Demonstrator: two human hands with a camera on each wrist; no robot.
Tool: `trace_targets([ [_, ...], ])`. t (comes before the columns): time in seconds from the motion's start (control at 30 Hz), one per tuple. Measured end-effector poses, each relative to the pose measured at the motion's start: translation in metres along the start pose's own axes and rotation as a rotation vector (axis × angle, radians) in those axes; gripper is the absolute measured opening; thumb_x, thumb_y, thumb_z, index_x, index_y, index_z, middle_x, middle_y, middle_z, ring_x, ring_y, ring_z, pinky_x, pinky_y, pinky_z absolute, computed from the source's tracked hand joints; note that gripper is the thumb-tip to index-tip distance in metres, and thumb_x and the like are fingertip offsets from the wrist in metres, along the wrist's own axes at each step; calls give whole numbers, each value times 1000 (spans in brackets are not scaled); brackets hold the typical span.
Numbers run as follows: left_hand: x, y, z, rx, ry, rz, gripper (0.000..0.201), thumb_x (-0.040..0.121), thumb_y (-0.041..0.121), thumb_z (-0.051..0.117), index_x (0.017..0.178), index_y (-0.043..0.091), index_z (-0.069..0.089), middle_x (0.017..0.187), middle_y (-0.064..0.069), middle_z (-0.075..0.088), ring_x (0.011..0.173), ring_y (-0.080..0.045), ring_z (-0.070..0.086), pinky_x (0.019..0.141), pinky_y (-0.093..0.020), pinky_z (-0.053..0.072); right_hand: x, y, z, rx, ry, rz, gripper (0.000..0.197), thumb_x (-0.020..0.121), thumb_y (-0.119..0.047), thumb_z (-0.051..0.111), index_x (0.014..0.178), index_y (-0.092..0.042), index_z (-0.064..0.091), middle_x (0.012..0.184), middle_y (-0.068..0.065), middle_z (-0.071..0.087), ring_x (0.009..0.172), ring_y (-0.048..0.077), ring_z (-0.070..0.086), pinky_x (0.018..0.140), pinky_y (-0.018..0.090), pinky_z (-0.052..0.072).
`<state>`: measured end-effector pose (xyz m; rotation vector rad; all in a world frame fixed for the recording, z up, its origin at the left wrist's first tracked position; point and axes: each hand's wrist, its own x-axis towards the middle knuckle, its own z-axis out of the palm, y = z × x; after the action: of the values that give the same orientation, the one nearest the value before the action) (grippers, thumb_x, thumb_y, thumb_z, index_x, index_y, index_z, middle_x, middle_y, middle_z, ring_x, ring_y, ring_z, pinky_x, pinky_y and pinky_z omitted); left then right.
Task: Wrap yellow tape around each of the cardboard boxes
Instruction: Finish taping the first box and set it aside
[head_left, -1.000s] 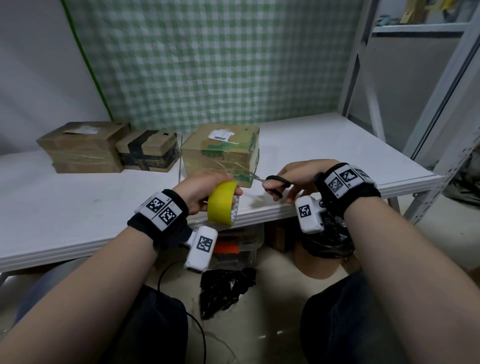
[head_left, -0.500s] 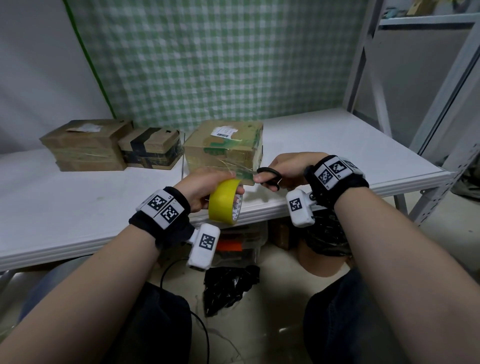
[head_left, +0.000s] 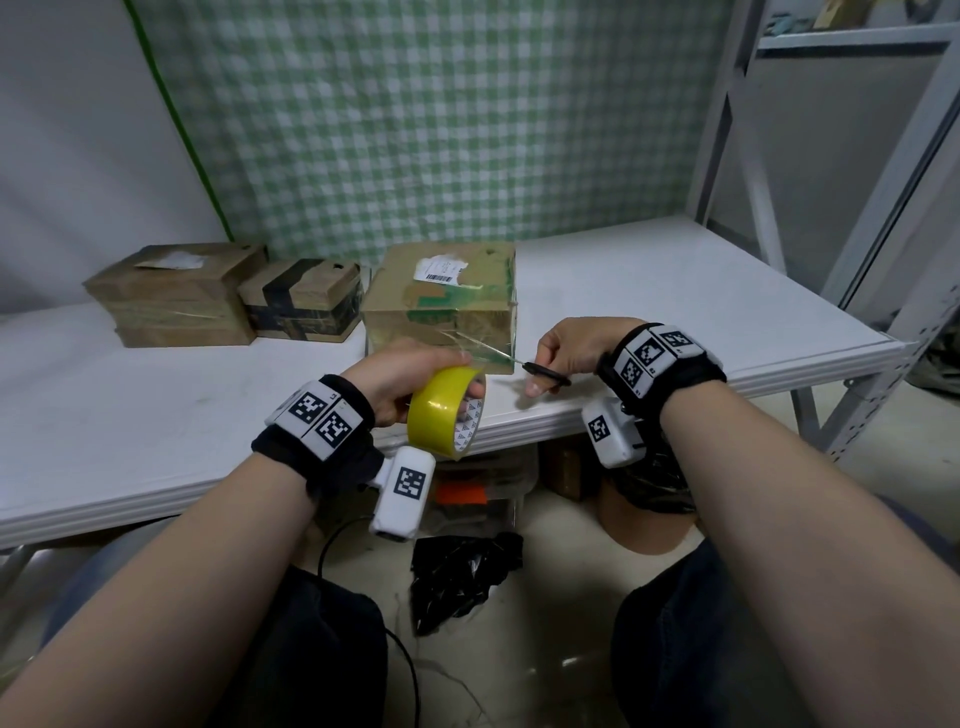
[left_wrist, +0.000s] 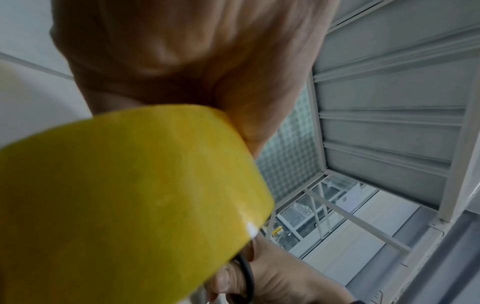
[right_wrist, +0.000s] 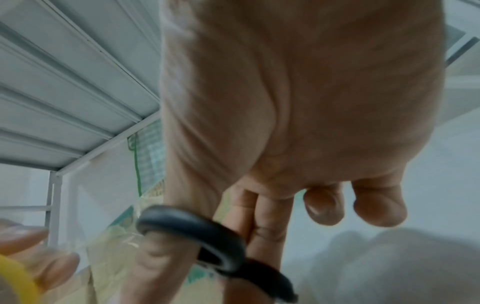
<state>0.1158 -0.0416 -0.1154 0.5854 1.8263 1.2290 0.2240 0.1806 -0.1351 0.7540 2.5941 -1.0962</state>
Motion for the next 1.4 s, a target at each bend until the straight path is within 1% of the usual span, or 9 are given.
trace_targets([
  [0.2, -3, -2, -5, 42, -30, -17, 25, 101, 25, 62, 113, 4, 66, 83, -11, 77, 61, -20, 68, 64, -31, 58, 1, 3, -2, -4, 30, -13, 34, 63, -38, 95, 72, -22, 66, 75, -6, 68, 85, 14, 59, 92, 32, 41],
  [0.33, -4, -5, -8, 73, 11, 12, 25, 100, 31, 62, 114, 12, 69, 85, -7, 78, 76, -21, 70, 85, -39, 51, 0, 3, -1, -7, -11, -26, 46, 46, -45, 95, 75, -24, 65, 71, -9, 66, 85, 15, 59, 107, 39, 40],
  [0.47, -5, -6, -10, 35, 29, 37, 22, 99, 25, 63, 112, 9, 70, 84, -10, 77, 80, -24, 69, 92, -45, 53, -1, 3, -1, -46, 0, -19, 46, 47, -43, 97, 78, -24, 68, 74, -9, 68, 86, 17, 59, 106, 41, 41],
  [0.7, -8, -3, -12, -101, 128, 157, 21, 99, 13, 60, 116, 2, 65, 69, -14, 72, 54, -23, 64, 56, -28, 57, -10, -1, -2, -67, 14, -33, 56, 53, -47, 95, 96, -18, 73, 92, -6, 69, 98, 17, 59, 95, 33, 44],
  [0.8, -9, 1, -15, -183, 197, 273, 21, 100, 10, 55, 116, 1, 64, 63, -14, 67, 45, -22, 57, 51, -26, 53, -23, -6, -6, 52, 41, -95, 31, 69, -36, 91, 94, -27, 75, 87, -10, 67, 87, 11, 55, 71, 26, 38],
  [1.03, -16, 8, -16, -243, 174, 375, 16, 101, 10, 52, 111, 4, 64, 66, -15, 66, 44, -24, 56, 51, -28, 52, -41, 0, -27, 360, 336, -140, 30, 76, -42, 86, 100, -29, 76, 101, -2, 74, 93, 14, 57, 78, 32, 47],
  [1.13, -14, 7, -13, -224, 180, 371, 14, 101, 9, 54, 108, 6, 65, 68, -16, 69, 46, -25, 58, 52, -31, 54, -37, 11, -29, 316, 516, 17, 42, 81, -45, 81, 106, -13, 71, 89, 1, 61, 81, 17, 54, 74, 33, 47],
  [1.27, -10, 6, -14, -236, 185, 349, 16, 101, 8, 53, 111, 2, 63, 70, -17, 70, 48, -27, 59, 54, -32, 54, -38, 15, -24, 45, 462, 251, 43, 88, -41, 76, 84, -6, 51, 83, 6, 53, 67, 18, 50, 55, 30, 35],
  [1.4, -7, 4, -18, -248, 202, 325, 11, 100, 8, 54, 107, 2, 61, 70, -19, 70, 50, -27, 60, 58, -34, 54, -38, -1, -22, -25, 425, 239, 40, 93, -43, 70, 91, -4, 59, 82, 9, 62, 64, 20, 54, 56, 28, 40],
])
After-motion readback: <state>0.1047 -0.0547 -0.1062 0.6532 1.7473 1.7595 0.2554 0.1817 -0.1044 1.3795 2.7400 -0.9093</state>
